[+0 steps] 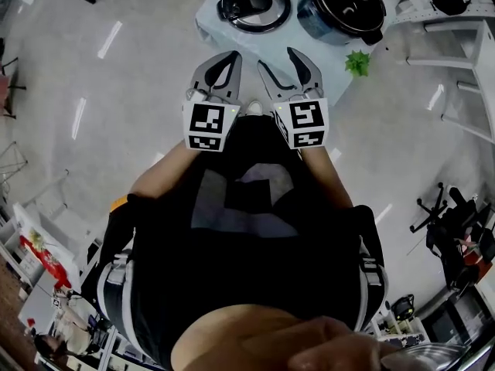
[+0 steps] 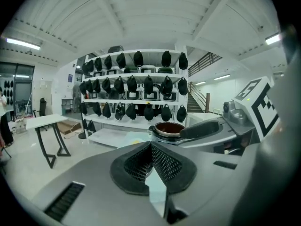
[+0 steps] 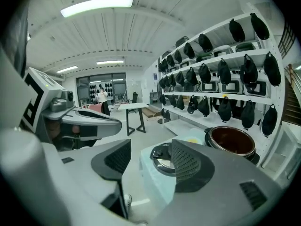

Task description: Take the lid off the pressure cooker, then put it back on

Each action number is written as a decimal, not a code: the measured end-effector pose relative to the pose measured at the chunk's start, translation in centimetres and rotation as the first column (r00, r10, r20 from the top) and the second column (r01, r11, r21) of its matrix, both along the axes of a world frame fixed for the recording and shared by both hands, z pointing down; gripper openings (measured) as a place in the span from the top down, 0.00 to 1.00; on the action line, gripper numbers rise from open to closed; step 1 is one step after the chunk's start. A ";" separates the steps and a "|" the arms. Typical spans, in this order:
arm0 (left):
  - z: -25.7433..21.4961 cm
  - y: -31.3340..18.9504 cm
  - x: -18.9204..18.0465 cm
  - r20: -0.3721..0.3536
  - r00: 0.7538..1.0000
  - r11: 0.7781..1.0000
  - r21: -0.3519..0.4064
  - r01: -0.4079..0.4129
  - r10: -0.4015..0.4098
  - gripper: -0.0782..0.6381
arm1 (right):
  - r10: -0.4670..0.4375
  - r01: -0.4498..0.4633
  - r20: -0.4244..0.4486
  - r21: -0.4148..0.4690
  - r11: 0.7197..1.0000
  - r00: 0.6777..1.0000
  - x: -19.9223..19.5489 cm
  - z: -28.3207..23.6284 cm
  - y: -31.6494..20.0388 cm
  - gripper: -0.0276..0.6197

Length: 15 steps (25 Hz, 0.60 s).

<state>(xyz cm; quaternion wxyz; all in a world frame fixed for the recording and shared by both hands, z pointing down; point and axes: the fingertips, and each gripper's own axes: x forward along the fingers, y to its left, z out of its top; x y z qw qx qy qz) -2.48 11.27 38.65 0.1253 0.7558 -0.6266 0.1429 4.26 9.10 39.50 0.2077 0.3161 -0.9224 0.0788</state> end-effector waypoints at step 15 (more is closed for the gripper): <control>-0.5 1.4 2.2 0.031 0.999 1.000 0.024 -0.009 0.008 0.88 | -0.085 0.084 0.029 0.020 0.996 0.996 0.7 -0.6 2.5 0.54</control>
